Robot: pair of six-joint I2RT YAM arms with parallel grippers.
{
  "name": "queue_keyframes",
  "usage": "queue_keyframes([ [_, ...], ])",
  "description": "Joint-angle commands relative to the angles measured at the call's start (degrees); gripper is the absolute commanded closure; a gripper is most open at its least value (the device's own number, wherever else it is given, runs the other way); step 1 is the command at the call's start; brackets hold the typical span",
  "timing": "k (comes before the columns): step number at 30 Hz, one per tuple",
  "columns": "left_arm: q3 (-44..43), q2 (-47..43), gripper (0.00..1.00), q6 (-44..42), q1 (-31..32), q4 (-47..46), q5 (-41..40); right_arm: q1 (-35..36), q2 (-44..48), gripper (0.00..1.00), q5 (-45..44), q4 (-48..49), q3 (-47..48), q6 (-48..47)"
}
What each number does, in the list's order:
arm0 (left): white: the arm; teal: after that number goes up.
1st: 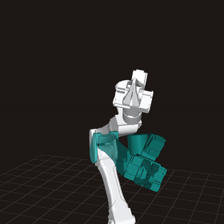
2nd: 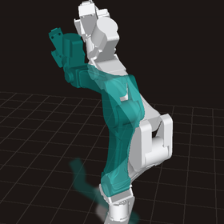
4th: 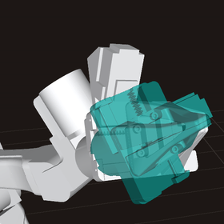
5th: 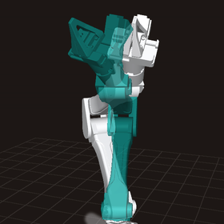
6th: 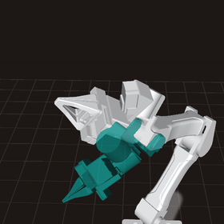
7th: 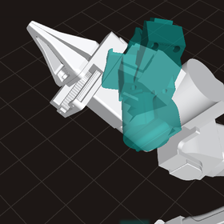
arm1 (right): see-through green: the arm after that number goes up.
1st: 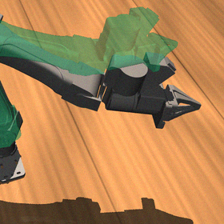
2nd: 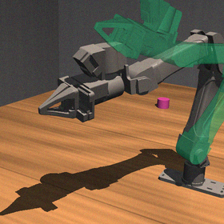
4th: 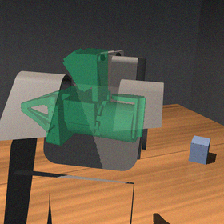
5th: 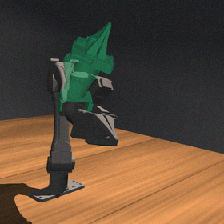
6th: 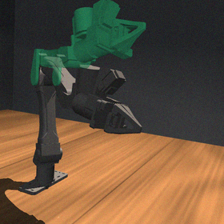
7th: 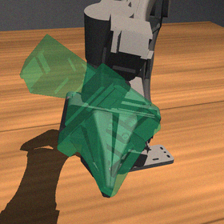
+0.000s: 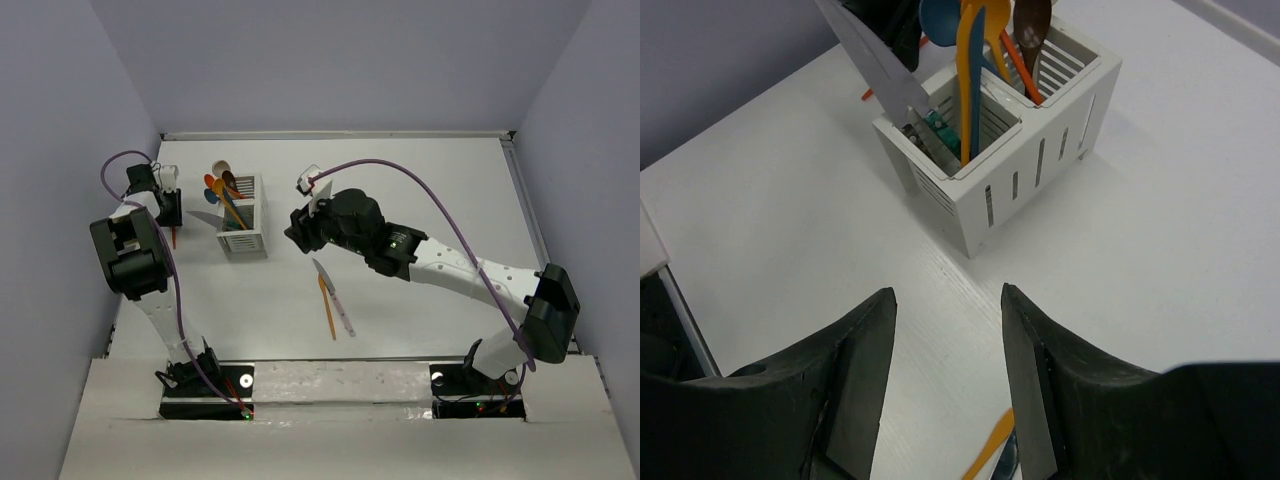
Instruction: Sort the eating utensils into containers
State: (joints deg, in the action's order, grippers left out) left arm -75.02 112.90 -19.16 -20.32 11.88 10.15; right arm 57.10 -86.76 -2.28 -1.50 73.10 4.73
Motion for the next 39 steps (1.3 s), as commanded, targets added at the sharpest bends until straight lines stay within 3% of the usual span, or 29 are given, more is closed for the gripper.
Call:
queue_keyframes([
  [1, 2.16, 0.3, 0.59, -4.74, 0.19, 4.47, -3.47, 0.64, 1.24, 0.48, -1.14, -0.17, 0.2, -0.86],
  [9, 2.6, 2.49, 1.0, -6.59, 0.1, 4.47, -5.66, 0.64, 2.64, 0.48, -1.05, -0.26, -0.59, -0.34],
  [16, 6.02, -0.57, 1.0, -6.86, -0.51, -0.79, -6.38, 0.64, 5.64, 0.48, -3.25, -0.26, -2.87, -0.78],
  [23, 9.54, -5.85, 1.0, -5.02, -2.45, -7.74, -0.49, 0.64, 6.78, 0.48, -4.13, -0.35, -3.49, -0.95],
  [39, 8.84, -9.19, 1.0, -2.9, -5.35, -8.36, 4.44, 0.64, 6.52, 0.49, -4.84, -0.35, -3.58, -1.13],
])
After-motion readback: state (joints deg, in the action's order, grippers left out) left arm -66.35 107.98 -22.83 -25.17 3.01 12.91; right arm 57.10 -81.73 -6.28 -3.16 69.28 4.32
